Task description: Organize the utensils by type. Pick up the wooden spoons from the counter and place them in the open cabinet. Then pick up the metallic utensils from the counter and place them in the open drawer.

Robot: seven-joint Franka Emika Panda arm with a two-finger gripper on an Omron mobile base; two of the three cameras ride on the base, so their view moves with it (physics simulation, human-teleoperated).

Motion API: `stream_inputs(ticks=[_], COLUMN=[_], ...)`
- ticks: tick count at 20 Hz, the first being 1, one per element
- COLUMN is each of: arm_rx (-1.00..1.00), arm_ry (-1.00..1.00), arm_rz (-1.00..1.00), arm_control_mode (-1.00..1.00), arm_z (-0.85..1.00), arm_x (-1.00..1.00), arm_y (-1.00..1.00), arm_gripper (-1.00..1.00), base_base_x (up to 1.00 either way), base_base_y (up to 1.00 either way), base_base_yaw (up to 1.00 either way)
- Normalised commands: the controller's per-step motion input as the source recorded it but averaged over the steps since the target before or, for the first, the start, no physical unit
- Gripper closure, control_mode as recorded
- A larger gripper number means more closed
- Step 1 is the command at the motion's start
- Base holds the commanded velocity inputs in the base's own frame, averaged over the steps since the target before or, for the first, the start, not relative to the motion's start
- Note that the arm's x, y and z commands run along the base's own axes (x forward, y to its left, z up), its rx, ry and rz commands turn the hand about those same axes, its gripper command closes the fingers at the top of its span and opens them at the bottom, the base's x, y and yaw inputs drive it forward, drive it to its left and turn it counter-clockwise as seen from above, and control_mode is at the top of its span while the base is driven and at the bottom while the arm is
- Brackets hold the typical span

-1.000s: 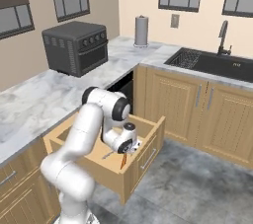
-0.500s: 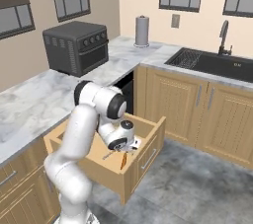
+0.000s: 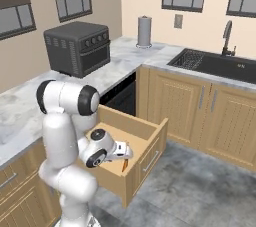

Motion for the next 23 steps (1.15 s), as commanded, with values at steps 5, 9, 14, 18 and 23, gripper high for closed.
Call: stream_inputs(ticks=[5,9,14,18,23], arm_rx=[-0.06,0.01,0.11,0.19,0.19], arm_ry=[-0.13,-0.38,-0.46,-0.35,-0.18], arm_rz=[-0.12,-0.21,-0.25,-0.23,-0.2], arm_control_mode=[-1.0,-1.0,-1.0,-1.0,-1.0], arm_z=[1.0,1.0,1.0,1.0,1.0], arm_x=[0.08,0.23,0.1,0.0,0.0], arm_y=[0.19,0.06,0.01,-0.05,-0.34], arm_gripper=[-1.0,-1.0,-1.0,-1.0,-1.0], base_base_x=[0.0,0.0,0.0,0.0,0.0], base_base_y=[0.0,0.0,0.0,0.0,0.0], base_base_yaw=[0.0,0.0,0.0,0.0,0.0])
